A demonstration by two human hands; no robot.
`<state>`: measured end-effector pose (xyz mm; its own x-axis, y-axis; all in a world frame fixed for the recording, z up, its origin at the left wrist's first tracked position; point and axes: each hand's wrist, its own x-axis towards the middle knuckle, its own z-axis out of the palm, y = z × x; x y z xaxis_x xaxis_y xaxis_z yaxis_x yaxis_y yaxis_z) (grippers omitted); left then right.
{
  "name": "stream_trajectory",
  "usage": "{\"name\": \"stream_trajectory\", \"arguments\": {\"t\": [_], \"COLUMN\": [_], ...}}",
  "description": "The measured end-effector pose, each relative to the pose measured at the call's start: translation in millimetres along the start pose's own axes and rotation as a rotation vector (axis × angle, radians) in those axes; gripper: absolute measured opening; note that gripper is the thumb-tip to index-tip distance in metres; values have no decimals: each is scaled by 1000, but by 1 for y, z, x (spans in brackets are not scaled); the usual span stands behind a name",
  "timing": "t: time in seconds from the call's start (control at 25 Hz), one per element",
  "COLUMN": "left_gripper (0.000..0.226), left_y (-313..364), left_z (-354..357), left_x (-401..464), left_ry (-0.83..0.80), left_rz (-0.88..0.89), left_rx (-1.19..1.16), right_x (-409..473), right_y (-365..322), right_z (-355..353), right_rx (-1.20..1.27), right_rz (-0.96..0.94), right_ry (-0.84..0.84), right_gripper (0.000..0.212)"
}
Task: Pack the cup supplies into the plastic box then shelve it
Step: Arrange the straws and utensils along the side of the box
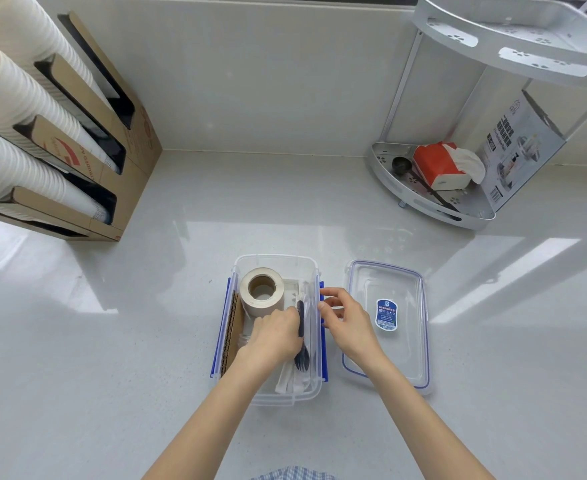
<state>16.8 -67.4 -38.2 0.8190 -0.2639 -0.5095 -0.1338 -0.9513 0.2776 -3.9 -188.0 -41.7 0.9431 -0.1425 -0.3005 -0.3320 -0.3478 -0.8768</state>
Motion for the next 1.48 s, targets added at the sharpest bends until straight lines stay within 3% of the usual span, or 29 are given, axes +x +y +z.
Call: {"name": "stream_trajectory", "arguments": {"t": [0.32, 0.8, 1.08, 1.32, 1.48], "left_gripper": [30, 32, 41, 63, 67], "left_y": [-3, 25, 75, 95, 99], "left_z": [1, -15, 7, 40, 50], "left_x": [-3, -19, -11, 5, 11], "left_ry": [21, 419, 339, 51, 8], "left_rz": [20, 152, 231, 29, -2], "left_rx": [-1, -409, -474, -175, -170], "right_x": [0, -6, -15, -19, -20], "right_y": [1, 11, 38, 64, 70], "right_z": [-1, -39, -79, -97, -99], "right_rx": [-11, -41, -139, -292, -384], "right_rz": [5, 34, 95, 265, 331], "right_ry": [4, 162, 301, 292, 245], "right_gripper": [26, 28, 33, 45, 46]}}
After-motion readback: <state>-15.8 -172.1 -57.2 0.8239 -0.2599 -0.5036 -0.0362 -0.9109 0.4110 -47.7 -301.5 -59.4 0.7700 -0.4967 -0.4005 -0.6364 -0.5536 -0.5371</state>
